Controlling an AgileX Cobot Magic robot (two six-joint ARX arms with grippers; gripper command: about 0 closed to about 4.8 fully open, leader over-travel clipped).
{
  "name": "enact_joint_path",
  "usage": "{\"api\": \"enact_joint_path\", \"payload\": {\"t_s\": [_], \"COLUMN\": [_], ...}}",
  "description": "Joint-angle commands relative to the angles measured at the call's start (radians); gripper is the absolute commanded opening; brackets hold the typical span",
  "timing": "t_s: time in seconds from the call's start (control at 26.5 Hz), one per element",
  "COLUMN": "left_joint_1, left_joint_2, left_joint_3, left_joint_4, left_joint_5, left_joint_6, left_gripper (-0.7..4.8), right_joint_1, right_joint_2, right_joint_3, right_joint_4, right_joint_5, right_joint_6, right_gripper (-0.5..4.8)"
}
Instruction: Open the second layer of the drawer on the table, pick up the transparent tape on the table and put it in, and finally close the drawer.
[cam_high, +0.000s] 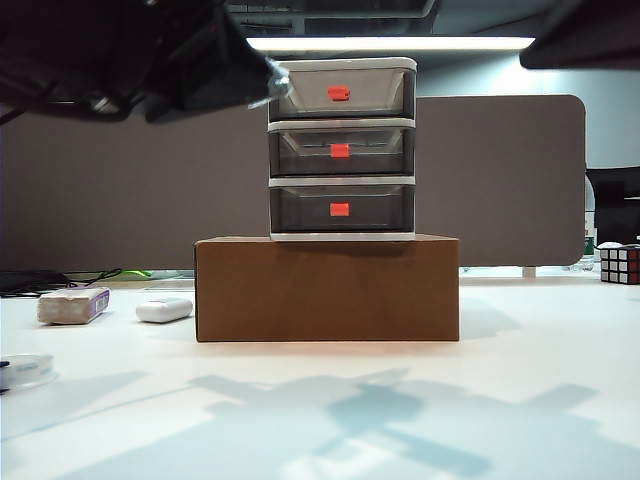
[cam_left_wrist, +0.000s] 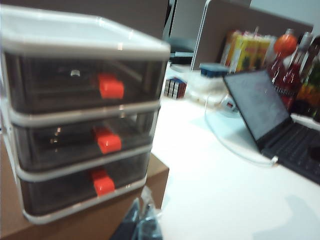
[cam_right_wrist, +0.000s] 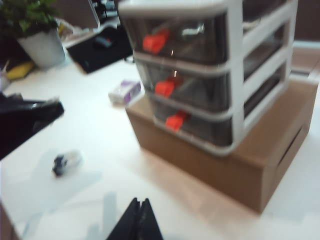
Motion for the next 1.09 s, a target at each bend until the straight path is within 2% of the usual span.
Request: {"api": "enact_joint_path", "payload": {"t_s": [0.04,0.19,0.34,0.41,0.45,0.49,0.57,0.75,1.09], "left_joint_1": [0.001,-0.003,-0.048,-0.064,-0.067,-0.068,-0.067,-0.068,-0.068], "left_joint_2": [0.011,0.168,0.286,0.323,0.364,0.399,0.433,0.488,0.571], "left_joint_3": [0.018,0.095,0.160,0.176,0.187,0.198,0.213,0.267,0.375], "left_joint_4": [0.031,0.047,0.062,0.098,0.165,0.209,0.235,0.232,0.200], "left_joint_5": [-0.015,-0.104,-0.350,-0.431,-0.435,-0.431,-0.435,-0.420,-0.477], "left_joint_6": [0.003,0.026,0.026,0.022,0.022,0.022,0.022,0.022,0.048], "left_gripper": [-0.03,-0.02,-0.02,-0.02,-0.01,0.30,0.64,0.89,0.90], "right_joint_1": [0.000,0.000,-0.001,0.006,0.008,0.008,0.017,0.024,0.024], "right_joint_2": [0.011,0.076,0.170,0.212,0.251,0.280,0.323,0.397,0.453], "right_joint_3": [0.006,0.077,0.158,0.192,0.221,0.245,0.273,0.314,0.324], "right_joint_4": [0.156,0.107,0.060,0.057,0.054,0.048,0.050,0.051,0.073], "right_joint_5": [-0.066,-0.083,-0.083,-0.091,-0.087,-0.087,-0.092,-0.091,-0.092], "right_joint_6": [0.002,0.001,-0.054,-0.055,-0.064,-0.088,-0.101,-0.114,-0.153], "right_gripper": [-0.05,-0.05,-0.05,-0.05,-0.06,-0.05,-0.06,-0.05,-0.05]}}
